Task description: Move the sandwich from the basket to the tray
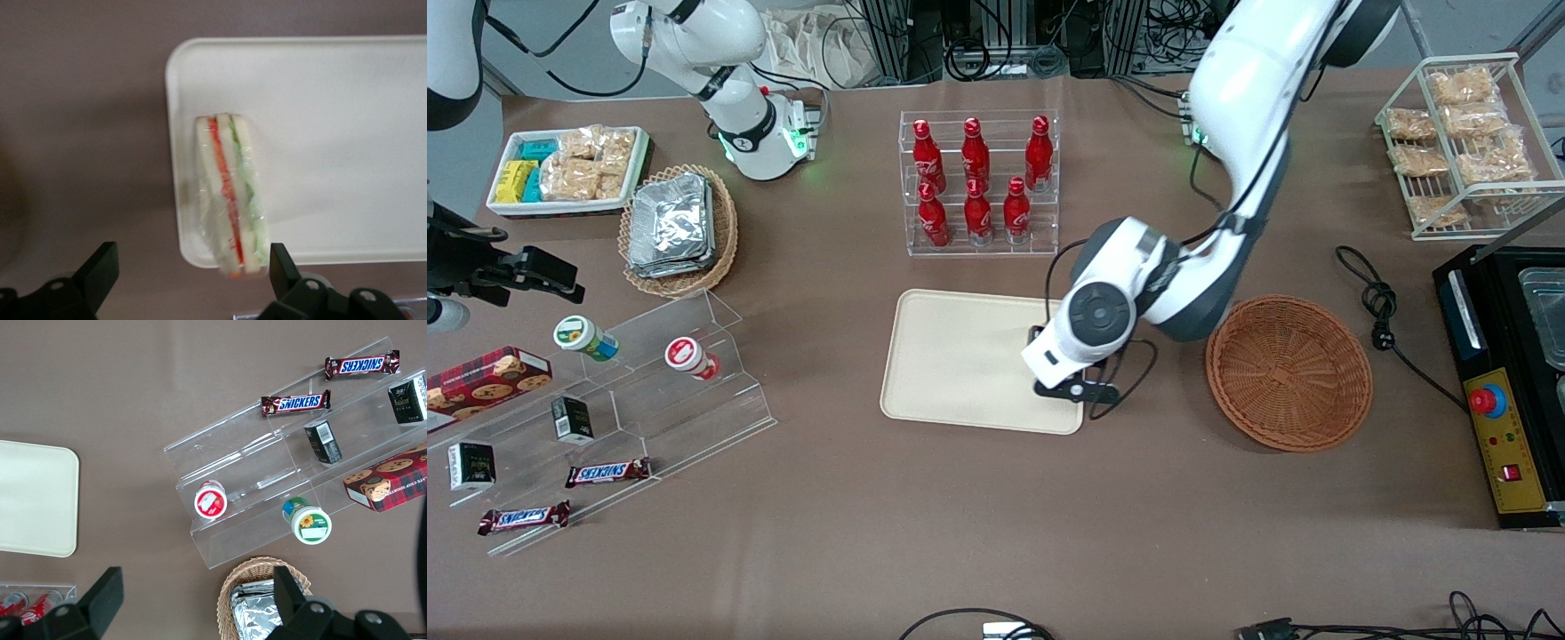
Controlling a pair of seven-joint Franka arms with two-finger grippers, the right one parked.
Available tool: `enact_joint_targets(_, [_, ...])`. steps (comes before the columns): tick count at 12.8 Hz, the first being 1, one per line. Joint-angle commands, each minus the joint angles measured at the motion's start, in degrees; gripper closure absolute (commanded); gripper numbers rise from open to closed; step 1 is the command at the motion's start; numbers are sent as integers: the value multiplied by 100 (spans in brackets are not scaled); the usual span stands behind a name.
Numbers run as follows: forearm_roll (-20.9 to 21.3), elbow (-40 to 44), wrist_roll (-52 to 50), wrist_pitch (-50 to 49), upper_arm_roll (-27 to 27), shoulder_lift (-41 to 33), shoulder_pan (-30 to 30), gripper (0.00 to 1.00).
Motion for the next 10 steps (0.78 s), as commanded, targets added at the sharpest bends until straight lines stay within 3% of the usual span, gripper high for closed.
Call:
enact_joint_targets(1, [31, -107, 568, -665, 7, -790, 440, 0])
enact_joint_targets(2, [92, -107, 867, -964, 8, -1080, 668, 0])
enact_joint_targets(4, [653, -107, 1674, -1387, -1, -1590, 977, 0])
enact_joint_targets(10, [988, 359, 2785, -2345, 148, -2374, 1794, 0])
